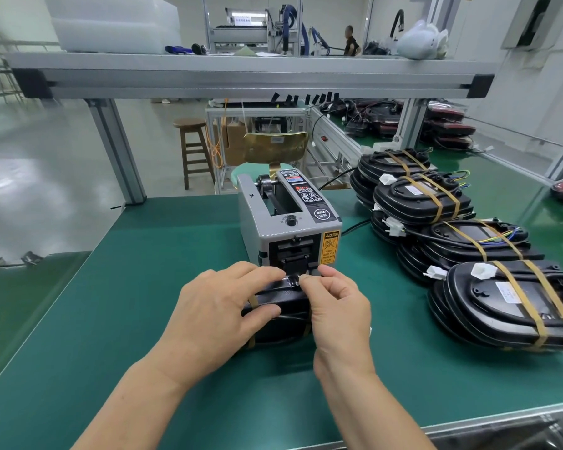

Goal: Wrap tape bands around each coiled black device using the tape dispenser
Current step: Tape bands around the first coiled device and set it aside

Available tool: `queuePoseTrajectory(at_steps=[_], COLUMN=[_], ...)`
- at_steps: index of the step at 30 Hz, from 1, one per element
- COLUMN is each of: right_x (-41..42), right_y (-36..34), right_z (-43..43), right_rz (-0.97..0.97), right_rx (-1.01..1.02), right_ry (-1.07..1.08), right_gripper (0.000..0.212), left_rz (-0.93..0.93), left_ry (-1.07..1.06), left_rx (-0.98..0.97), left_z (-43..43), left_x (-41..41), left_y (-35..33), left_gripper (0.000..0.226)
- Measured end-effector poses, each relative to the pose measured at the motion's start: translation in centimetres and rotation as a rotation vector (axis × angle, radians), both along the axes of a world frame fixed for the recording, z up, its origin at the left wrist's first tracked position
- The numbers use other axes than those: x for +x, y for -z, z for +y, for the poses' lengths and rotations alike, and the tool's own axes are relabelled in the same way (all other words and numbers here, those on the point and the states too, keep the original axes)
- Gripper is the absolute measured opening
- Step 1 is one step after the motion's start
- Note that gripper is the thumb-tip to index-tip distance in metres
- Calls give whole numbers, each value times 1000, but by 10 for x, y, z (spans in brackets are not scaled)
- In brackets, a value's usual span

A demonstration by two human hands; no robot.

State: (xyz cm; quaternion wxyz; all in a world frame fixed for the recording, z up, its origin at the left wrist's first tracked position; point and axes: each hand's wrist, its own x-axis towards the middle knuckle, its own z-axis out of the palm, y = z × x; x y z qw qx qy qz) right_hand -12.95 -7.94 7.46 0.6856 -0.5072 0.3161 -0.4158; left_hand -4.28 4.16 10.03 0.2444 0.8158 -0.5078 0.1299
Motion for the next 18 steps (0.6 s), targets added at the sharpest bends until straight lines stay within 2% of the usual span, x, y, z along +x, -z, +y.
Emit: queuePoseTrajectory(at_steps=[6,18], right_x=[-2,2], right_y=[-1,7], right_z=[-1,1], right_rz=[24,86], right_rx=[-19,-89], right_ry=[-36,49], right_gripper=[37,27], left_rz=[-2,3], left_ry=[-9,-4], left_rx=[-16,22], left_z=[0,1], left_x=[-1,-2], left_y=[1,-2], left_gripper=[35,36])
